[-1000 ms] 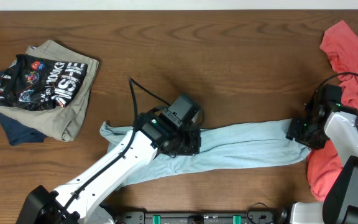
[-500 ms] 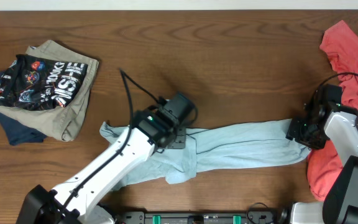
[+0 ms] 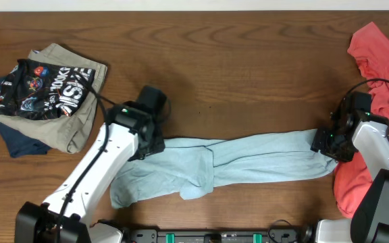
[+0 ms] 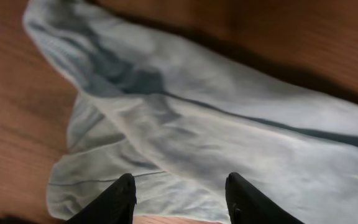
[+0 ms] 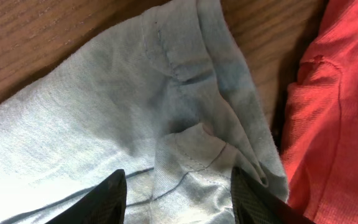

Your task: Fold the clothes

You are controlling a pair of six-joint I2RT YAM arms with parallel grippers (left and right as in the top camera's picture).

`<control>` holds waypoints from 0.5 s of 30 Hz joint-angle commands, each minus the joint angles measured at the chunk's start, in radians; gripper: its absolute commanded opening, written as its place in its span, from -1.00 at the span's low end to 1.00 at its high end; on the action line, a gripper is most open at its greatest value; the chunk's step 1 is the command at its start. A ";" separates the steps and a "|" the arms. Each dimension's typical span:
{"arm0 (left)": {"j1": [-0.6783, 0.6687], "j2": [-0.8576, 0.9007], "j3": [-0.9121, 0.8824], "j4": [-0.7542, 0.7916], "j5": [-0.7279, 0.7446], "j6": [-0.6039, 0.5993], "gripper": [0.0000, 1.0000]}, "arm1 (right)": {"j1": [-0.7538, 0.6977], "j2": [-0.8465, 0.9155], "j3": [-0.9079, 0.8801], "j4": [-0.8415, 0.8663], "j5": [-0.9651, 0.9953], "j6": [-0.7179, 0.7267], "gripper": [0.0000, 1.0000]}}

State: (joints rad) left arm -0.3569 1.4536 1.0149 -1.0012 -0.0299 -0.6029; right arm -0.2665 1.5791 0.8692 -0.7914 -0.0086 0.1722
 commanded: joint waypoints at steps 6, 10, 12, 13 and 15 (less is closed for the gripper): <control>0.101 0.013 -0.142 0.096 -0.005 -0.012 -0.04 | -0.008 -0.002 -0.003 -0.002 0.000 0.007 0.05; 0.140 0.013 -0.188 0.145 -0.005 -0.012 -0.21 | -0.008 -0.002 -0.003 -0.002 0.000 0.007 0.05; 0.158 0.013 -0.208 0.175 -0.011 -0.011 -0.41 | -0.008 -0.002 -0.003 -0.003 0.000 0.006 0.05; 0.166 0.013 -0.217 0.189 -0.013 -0.011 -0.58 | -0.008 -0.002 -0.003 -0.005 0.000 0.007 0.05; 0.180 0.013 -0.238 0.225 -0.012 -0.012 -0.72 | -0.008 -0.002 -0.003 -0.005 0.000 0.007 0.05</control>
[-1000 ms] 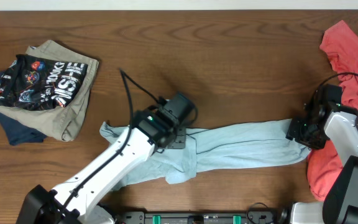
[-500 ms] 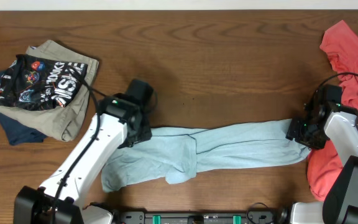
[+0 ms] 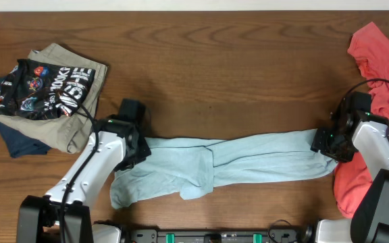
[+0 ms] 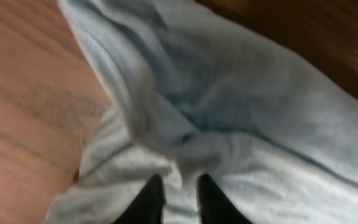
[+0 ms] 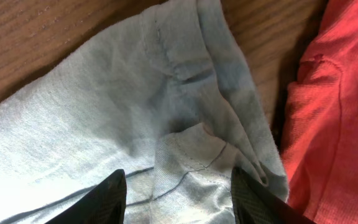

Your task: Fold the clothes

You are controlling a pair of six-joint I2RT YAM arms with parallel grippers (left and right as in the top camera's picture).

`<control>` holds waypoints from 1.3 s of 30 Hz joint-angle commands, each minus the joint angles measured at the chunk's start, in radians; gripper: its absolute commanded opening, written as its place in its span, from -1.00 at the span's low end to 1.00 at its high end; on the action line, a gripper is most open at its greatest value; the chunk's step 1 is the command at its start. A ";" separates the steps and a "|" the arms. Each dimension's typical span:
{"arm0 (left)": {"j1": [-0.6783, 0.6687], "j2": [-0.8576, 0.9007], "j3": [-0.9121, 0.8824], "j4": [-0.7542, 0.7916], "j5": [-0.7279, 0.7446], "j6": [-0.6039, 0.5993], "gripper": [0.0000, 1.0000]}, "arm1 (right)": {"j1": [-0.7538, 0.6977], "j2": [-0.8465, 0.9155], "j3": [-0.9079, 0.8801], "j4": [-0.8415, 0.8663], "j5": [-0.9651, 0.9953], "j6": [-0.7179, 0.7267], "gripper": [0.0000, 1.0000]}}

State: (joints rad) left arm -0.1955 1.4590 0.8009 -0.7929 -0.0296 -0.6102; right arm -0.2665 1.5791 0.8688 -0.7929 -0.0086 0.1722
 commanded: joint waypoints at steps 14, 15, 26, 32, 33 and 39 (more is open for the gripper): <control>0.099 0.007 -0.056 -0.060 -0.031 0.000 -0.87 | -0.008 -0.002 -0.003 -0.003 -0.003 0.007 0.05; 0.105 0.007 -0.056 -0.053 -0.031 0.015 -0.88 | -0.008 -0.002 -0.003 -0.003 -0.003 0.006 0.05; 0.108 0.002 -0.056 0.061 0.362 0.305 -0.66 | -0.008 -0.002 -0.003 -0.003 -0.003 0.007 0.06; 0.108 -0.002 -0.056 0.081 0.358 0.283 -0.18 | -0.008 -0.002 -0.003 0.000 -0.003 0.006 0.05; 0.107 -0.002 -0.056 0.085 0.358 0.283 -0.15 | -0.008 -0.002 -0.003 0.000 -0.003 0.006 0.05; 0.107 -0.002 -0.057 0.097 0.350 0.283 -0.31 | -0.008 -0.002 -0.003 0.000 -0.003 0.006 0.06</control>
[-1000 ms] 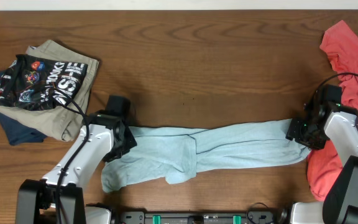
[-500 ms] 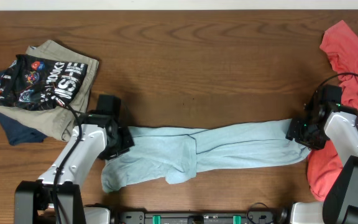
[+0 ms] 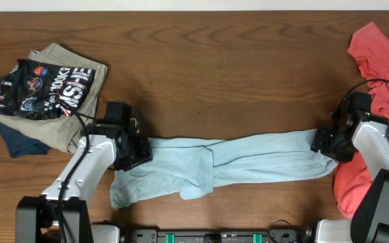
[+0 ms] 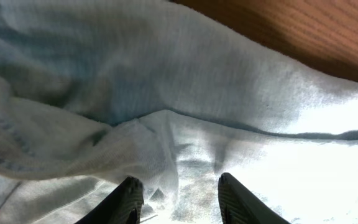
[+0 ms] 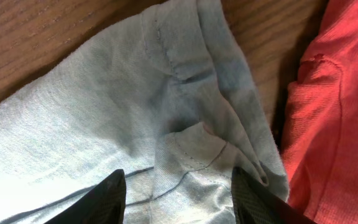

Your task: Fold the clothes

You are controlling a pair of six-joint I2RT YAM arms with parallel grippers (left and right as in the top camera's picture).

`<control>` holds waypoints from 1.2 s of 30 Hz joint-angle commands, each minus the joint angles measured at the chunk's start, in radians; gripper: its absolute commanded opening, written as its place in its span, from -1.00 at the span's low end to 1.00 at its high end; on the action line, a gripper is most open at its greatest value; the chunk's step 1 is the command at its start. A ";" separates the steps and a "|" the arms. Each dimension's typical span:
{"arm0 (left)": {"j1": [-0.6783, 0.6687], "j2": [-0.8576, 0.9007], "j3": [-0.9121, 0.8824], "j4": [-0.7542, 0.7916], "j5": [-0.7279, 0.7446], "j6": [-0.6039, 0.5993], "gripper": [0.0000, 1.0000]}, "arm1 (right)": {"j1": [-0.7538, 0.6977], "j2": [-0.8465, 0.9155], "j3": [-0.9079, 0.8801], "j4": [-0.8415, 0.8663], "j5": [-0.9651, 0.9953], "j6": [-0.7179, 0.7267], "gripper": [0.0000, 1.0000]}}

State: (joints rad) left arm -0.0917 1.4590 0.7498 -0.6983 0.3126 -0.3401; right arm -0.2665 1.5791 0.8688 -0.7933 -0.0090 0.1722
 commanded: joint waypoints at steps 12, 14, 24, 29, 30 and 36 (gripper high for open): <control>0.043 0.018 -0.012 -0.123 -0.272 -0.119 -0.88 | -0.008 -0.002 -0.003 -0.003 -0.003 0.006 0.07; 0.057 0.007 -0.012 -0.135 -0.255 -0.137 -0.88 | -0.008 -0.002 -0.003 0.000 -0.003 0.006 0.06; 0.055 -0.064 0.071 -0.198 -0.111 -0.098 -0.43 | -0.008 -0.002 -0.003 0.003 -0.003 0.006 0.07; -0.017 -0.161 0.116 -0.164 -0.093 0.019 -0.33 | -0.008 -0.002 -0.003 0.004 -0.003 0.007 0.06; -0.040 -0.171 0.116 -0.148 -0.079 0.054 -0.26 | -0.008 -0.002 -0.003 0.004 -0.003 0.007 0.06; -0.226 -0.138 0.116 -0.063 -0.058 0.162 0.01 | -0.008 -0.002 -0.003 -0.002 -0.003 0.007 0.06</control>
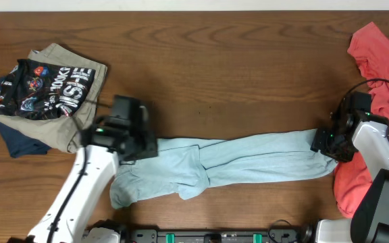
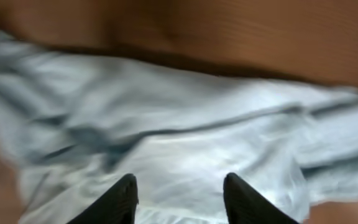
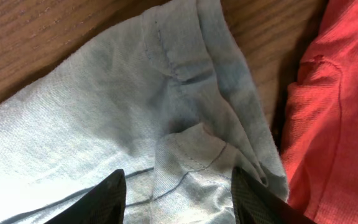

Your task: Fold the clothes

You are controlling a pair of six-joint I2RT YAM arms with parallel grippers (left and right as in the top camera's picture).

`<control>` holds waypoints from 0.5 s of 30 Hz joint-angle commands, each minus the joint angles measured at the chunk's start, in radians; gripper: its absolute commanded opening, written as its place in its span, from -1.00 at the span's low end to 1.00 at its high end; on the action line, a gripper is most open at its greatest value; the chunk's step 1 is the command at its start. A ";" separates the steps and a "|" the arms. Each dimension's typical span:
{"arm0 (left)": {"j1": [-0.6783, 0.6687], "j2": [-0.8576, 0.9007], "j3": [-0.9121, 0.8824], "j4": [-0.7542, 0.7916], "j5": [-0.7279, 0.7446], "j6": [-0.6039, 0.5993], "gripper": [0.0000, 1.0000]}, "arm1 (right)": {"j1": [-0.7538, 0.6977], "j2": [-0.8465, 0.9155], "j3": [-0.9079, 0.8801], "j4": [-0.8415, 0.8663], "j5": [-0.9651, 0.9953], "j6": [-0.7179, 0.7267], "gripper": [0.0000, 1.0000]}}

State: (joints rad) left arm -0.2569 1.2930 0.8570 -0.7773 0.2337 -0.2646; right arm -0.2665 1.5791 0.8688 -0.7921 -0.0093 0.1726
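A light blue garment point(image 1: 262, 162) lies stretched in a long band across the front of the table, its left end bunched and folded over. My left gripper point(image 1: 139, 145) hovers over that left end. In the blurred left wrist view it point(image 2: 182, 199) is open, with the blue cloth point(image 2: 185, 137) spread below it. My right gripper point(image 1: 324, 143) sits at the garment's right end. In the right wrist view it point(image 3: 179, 199) is open, its fingers wide apart over a hemmed fold of the blue cloth point(image 3: 135, 106).
A red garment point(image 1: 377, 54) lies crumpled at the right edge, touching the blue one's end and right beside my right fingers point(image 3: 253, 199). A pile of clothes point(image 1: 42, 94), khaki, navy and black printed, sits at the back left. The table is dark wood point(image 1: 235, 61).
My left gripper sits farther above the cloth and slightly to the right, still open; its view is blurred. The garment's middle fold lies a little farther left. The right gripper has not moved.
My left gripper was open over the garment's upper left edge. Then it sat farther left, its fingers nearly shut on a fold. Then it was open again, close to the cloth, and now it is higher. My right gripper stayed open at the right end throughout.
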 commanded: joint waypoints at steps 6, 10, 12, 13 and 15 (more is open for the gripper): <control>-0.219 0.145 0.009 0.141 0.021 0.089 0.05 | -0.008 -0.002 -0.003 -0.004 -0.003 0.006 0.06; -0.293 0.211 0.009 0.236 0.021 0.089 0.05 | -0.008 -0.002 -0.003 -0.004 -0.003 0.006 0.06; -0.323 0.229 0.009 0.273 0.021 0.089 0.05 | -0.008 -0.002 -0.003 -0.004 -0.003 0.006 0.06; -0.337 0.236 0.009 0.289 0.021 0.089 0.05 | -0.008 -0.002 -0.003 -0.004 -0.003 0.006 0.06; -0.360 0.249 0.009 0.320 0.021 0.088 0.05 | -0.008 -0.002 -0.003 -0.002 -0.003 0.006 0.06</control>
State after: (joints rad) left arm -0.5903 1.5272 0.8570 -0.4801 0.2531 -0.1970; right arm -0.2665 1.5791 0.8684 -0.7940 -0.0093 0.1726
